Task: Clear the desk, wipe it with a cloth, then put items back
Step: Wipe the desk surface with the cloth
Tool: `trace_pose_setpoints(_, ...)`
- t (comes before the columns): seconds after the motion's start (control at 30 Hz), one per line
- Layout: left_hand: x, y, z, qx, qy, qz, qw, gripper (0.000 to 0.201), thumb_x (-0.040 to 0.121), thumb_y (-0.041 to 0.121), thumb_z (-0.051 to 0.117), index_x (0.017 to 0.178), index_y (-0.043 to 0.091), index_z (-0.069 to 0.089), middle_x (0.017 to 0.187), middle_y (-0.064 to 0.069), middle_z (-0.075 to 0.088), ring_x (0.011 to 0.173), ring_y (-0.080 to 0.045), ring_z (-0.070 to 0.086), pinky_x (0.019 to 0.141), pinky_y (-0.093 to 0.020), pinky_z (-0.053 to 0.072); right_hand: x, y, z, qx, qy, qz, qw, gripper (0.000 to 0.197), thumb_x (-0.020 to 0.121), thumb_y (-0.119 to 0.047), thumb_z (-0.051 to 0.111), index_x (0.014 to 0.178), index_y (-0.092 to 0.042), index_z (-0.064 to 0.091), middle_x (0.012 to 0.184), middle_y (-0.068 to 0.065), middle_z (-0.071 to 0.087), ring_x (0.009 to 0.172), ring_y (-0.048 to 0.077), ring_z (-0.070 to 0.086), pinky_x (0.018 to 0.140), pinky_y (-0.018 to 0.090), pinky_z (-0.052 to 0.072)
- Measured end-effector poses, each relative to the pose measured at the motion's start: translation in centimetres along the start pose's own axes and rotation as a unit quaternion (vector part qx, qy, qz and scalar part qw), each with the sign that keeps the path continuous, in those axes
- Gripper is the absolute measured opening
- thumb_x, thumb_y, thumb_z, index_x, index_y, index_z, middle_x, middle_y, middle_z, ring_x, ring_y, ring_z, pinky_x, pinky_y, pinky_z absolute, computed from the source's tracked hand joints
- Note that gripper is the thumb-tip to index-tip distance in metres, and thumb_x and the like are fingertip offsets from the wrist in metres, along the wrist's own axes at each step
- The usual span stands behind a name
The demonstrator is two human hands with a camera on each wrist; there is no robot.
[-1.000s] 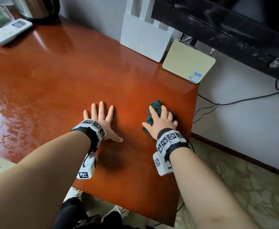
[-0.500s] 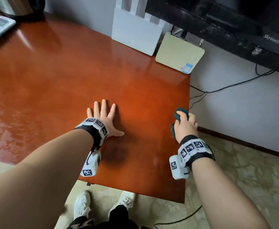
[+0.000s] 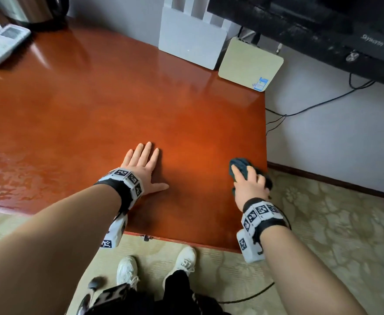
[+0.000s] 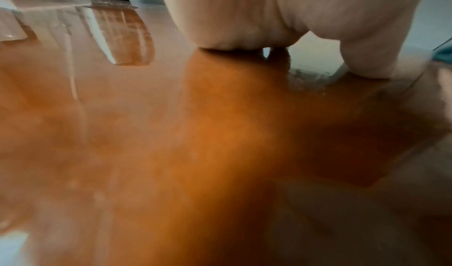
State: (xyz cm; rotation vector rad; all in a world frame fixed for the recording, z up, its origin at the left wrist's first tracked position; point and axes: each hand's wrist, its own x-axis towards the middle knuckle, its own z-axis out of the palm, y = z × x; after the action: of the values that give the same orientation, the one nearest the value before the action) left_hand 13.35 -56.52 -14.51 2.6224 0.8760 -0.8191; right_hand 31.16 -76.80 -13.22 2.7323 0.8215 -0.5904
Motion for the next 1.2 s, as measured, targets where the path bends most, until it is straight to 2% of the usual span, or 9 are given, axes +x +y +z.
trace_pose_setpoints(0.1, -0.2, 0.1, -0.1, 0.004, -0.002, 0.002, 1.000, 0.104, 0.080, 0.076, 0.035, 0.148, 0.021, -0.021, 0.155, -0.004, -0.027, 0.145, -0.023, -0.021, 0.119, -0.039, -0.009, -0.8, 4.7, 0.2, 0.092, -0.007, 0.103, 0.990, 0.052, 0.099, -0.018, 0.033, 0.146, -0.037, 0.021, 0.153, 0.010, 0.015, 0.135, 0.036, 0.021, 0.107, 0.045, 0.030)
trace_pose_setpoints(0.2, -0.2, 0.2, -0.1, 0.008, 0.001, -0.005, 1.000, 0.103, 0.081, 0.076, 0.035, 0.149, 0.020, -0.019, 0.155, -0.005, -0.026, 0.145, -0.024, -0.020, 0.119, -0.040, -0.008, -1.7, 5.2, -0.4, 0.151, 0.068, 0.131, 0.977, 0.048, 0.099, -0.020, 0.035, 0.146, -0.030, 0.029, 0.150, 0.013, 0.021, 0.132, 0.036, 0.027, 0.107, 0.041, 0.030)
trace_pose_setpoints(0.43, -2.1, 0.7, 1.8, 0.007, 0.036, -0.008, 0.999, 0.086, 0.090, 0.067, 0.027, 0.150, 0.021, -0.012, 0.158, -0.003, -0.020, 0.146, -0.025, -0.015, 0.119, -0.041, -0.004, -7.6, -6.4, 0.6, 0.108, 0.086, -0.142, 0.980, 0.047, 0.100, -0.024, 0.036, 0.146, -0.032, 0.026, 0.153, 0.004, 0.018, 0.132, 0.031, 0.026, 0.104, 0.041, 0.034)
trace_pose_setpoints(0.53, -3.2, 0.2, 2.6, 0.016, 0.030, 0.000, 0.999, 0.082, 0.091, 0.064, 0.026, 0.150, 0.023, -0.013, 0.157, -0.002, -0.020, 0.146, -0.025, -0.015, 0.120, -0.040, -0.004, -9.5, -8.9, 3.6, 0.044, 0.063, -0.184, 0.980, 0.047, 0.100, -0.026, 0.036, 0.144, -0.036, 0.027, 0.154, 0.001, 0.017, 0.135, 0.031, 0.023, 0.104, 0.046, 0.030)
trace_pose_setpoints(0.67, -3.7, 0.3, 2.9, 0.017, 0.034, -0.005, 0.999, 0.079, 0.093, 0.062, 0.026, 0.150, 0.022, -0.011, 0.158, -0.002, -0.018, 0.146, -0.024, -0.014, 0.120, -0.040, -0.004, -9.9, -5.6, 5.3, 0.056, 0.070, -0.114, 0.989, 0.042, 0.101, -0.031, 0.032, 0.142, -0.040, 0.028, 0.155, -0.003, 0.015, 0.138, 0.029, 0.018, 0.108, 0.048, 0.025)
trace_pose_setpoints(0.77, -4.0, 0.5, 3.0, 0.017, 0.036, -0.004, 0.999, 0.077, 0.094, 0.059, 0.027, 0.151, 0.021, -0.010, 0.158, -0.003, -0.018, 0.146, -0.024, -0.014, 0.120, -0.040, -0.004, -9.8, 0.1, 5.9, 0.081, 0.076, 0.018, 0.994, 0.041, 0.100, -0.033, 0.031, 0.140, -0.041, 0.030, 0.154, -0.001, 0.017, 0.135, 0.029, 0.022, 0.107, 0.045, 0.028)
trace_pose_setpoints(0.93, -4.6, 0.3, 3.1, 0.026, 0.044, 0.009, 0.999, 0.077, 0.094, 0.058, 0.030, 0.151, 0.021, -0.007, 0.158, -0.002, -0.015, 0.147, -0.023, -0.012, 0.121, -0.037, -0.003, -9.8, 7.6, 5.4, 0.237, 0.085, 0.211, 0.944, 0.039, 0.100, -0.023, 0.035, 0.138, -0.028, 0.042, 0.150, 0.009, 0.024, 0.131, 0.036, 0.032, 0.108, 0.044, 0.033)
trace_pose_setpoints(1.03, -5.1, -0.3, 2.7, 0.033, 0.040, 0.021, 0.998, 0.079, 0.093, 0.057, 0.034, 0.152, 0.022, -0.006, 0.159, -0.002, -0.013, 0.147, -0.021, -0.011, 0.120, -0.034, -0.002, -9.4, 7.6, 3.2, 0.285, 0.142, 0.197, 0.927, 0.039, 0.099, -0.021, 0.037, 0.138, -0.026, 0.043, 0.148, 0.011, 0.027, 0.127, 0.037, 0.039, 0.104, 0.041, 0.036)
trace_pose_setpoints(1.2, -6.5, -2.3, 3.1, 0.020, 0.031, 0.030, 0.999, 0.084, 0.090, 0.060, 0.040, 0.151, 0.025, -0.005, 0.158, -0.004, -0.008, 0.147, -0.022, -0.008, 0.121, -0.034, 0.002, -8.0, 2.5, -0.2, 0.420, 0.164, 0.052, 0.891, 0.044, 0.097, -0.016, 0.042, 0.141, -0.017, 0.035, 0.144, 0.012, 0.037, 0.130, 0.029, 0.041, 0.106, 0.034, 0.033)
